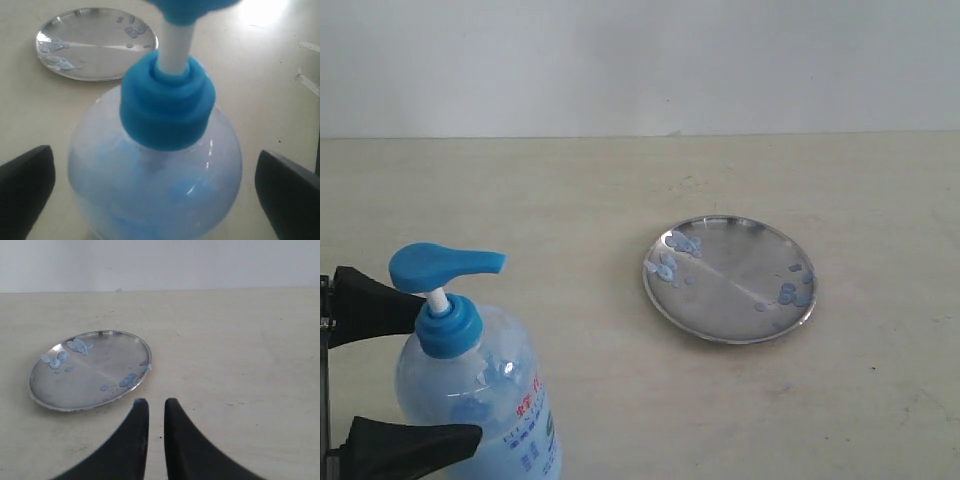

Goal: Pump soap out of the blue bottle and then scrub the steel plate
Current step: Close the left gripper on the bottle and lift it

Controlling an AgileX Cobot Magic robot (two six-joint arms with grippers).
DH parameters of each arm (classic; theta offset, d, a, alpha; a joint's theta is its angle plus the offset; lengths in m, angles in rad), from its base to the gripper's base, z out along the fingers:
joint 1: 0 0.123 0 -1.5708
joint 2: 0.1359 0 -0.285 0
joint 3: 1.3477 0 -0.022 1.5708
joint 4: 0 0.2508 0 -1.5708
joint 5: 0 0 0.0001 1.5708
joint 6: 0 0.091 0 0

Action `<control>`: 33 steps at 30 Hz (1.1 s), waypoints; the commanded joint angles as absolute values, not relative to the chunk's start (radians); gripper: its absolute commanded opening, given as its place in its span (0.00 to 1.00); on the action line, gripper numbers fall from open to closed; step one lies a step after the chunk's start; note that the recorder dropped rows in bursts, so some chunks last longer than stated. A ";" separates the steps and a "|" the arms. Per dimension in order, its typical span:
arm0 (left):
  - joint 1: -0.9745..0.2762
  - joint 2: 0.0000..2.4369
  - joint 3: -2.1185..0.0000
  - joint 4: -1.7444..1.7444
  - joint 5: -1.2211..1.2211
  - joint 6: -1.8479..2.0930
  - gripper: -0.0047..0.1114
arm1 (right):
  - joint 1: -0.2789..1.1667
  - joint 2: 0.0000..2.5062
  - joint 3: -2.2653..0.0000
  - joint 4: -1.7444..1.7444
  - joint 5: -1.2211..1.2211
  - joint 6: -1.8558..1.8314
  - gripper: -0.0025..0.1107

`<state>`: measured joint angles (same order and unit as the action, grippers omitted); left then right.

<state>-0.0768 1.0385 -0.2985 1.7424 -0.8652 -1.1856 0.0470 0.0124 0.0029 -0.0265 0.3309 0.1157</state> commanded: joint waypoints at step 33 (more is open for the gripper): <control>-0.081 1.546 -0.304 1.183 -0.951 -0.521 0.96 | 0.040 0.012 0.000 -0.031 0.304 0.114 0.04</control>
<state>-0.0792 1.5421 -0.3007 1.2336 -0.9570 -0.5433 0.0470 0.0124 0.0029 -0.0258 0.3176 0.1157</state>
